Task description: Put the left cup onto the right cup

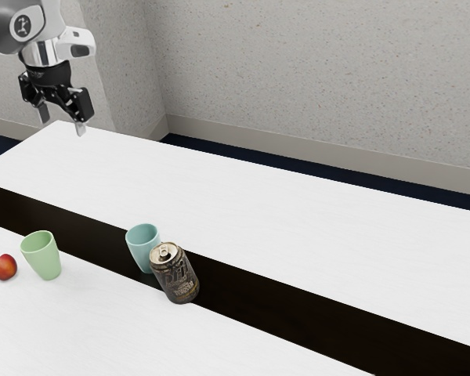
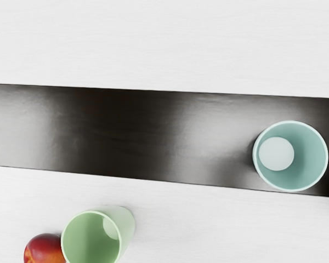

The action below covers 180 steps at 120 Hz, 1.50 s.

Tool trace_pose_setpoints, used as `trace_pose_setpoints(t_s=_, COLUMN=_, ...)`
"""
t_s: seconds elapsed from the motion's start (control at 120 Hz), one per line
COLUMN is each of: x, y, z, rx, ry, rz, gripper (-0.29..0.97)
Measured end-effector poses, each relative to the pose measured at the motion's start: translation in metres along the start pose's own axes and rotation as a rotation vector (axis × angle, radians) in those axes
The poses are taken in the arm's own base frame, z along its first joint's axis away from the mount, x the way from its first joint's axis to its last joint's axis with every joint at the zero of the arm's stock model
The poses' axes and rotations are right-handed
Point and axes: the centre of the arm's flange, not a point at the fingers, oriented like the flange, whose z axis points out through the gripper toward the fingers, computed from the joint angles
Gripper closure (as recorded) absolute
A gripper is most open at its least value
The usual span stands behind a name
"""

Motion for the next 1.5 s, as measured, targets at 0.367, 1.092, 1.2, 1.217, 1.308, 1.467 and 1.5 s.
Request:
trace_pose_setpoints(t_s=0.367, x=-0.007, y=-0.012, z=0.036, rx=-0.017, ry=-0.065, rz=-0.038, gripper=0.0)
trace_pose_setpoints(t_s=1.092, x=-0.033, y=-0.052, z=0.244, rx=-0.2, ry=-0.249, rz=-0.236, gripper=0.0)
trace_pose_setpoints(t_s=1.2, x=-0.043, y=-0.05, z=0.255, rx=-0.201, ry=-0.267, rz=-0.238, gripper=0.0)
trace_pose_setpoints(t_s=1.217, x=-0.044, y=-0.049, z=0.256, rx=-0.2, ry=-0.27, rz=-0.237, gripper=0.0)
trace_pose_setpoints(t_s=1.308, x=-0.048, y=-0.049, z=0.263, rx=-0.187, ry=-0.282, rz=-0.226, gripper=0.0)
trace_pose_setpoints(t_s=1.467, x=-0.049, y=-0.057, z=0.281, rx=-0.16, ry=-0.293, rz=-0.214, gripper=0.0)
trace_pose_setpoints(t_s=1.5, x=-0.049, y=-0.061, z=0.285, rx=-0.158, ry=-0.294, rz=-0.217, gripper=0.0)
